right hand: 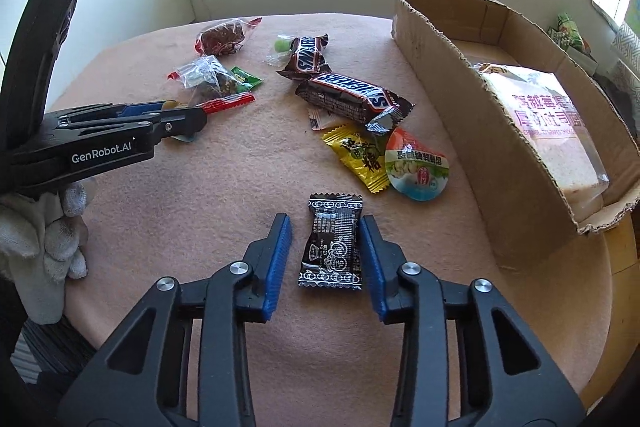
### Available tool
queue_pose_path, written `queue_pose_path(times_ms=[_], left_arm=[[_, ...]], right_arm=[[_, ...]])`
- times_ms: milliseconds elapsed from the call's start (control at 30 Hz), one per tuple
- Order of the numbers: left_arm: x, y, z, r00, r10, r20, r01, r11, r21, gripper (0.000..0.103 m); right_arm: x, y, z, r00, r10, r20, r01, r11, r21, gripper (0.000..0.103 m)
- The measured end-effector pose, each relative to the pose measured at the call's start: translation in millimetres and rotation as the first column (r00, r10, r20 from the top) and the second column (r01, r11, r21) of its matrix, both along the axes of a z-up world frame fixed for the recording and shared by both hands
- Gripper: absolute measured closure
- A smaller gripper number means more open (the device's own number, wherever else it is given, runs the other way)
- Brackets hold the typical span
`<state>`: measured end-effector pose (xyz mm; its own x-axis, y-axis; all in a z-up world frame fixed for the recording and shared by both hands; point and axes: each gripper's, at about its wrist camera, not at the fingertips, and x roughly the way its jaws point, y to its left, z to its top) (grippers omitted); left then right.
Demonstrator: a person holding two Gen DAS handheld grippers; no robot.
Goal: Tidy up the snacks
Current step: 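Grasp the black-wrapped candy with the right gripper while the left gripper grasps the round yellow-wrapped candy, then carry both held candies over the cardboard box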
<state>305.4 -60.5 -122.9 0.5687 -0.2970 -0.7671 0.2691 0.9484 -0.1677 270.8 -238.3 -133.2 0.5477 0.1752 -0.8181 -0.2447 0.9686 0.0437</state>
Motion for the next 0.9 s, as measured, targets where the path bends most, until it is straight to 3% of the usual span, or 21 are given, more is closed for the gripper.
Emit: queue_pose_path(times_ms=[133, 900], left_arm=[[-2.7, -2.8, 0.1, 1.000, -0.018, 0.007, 0.018, 1.000, 0.013, 0.074], [-25.7, -0.5, 23.8, 0.998, -0.042, 0.050, 0.045, 0.998, -0.052, 0.075]], right_arm=[[-2.6, -2.4, 0.7, 1.000, -0.001, 0.004, 0.001, 1.000, -0.002, 0.075], [-5.8, -8.3, 18.3, 0.999, -0.013, 0.032, 0.011, 0.998, 0.056, 0.077]])
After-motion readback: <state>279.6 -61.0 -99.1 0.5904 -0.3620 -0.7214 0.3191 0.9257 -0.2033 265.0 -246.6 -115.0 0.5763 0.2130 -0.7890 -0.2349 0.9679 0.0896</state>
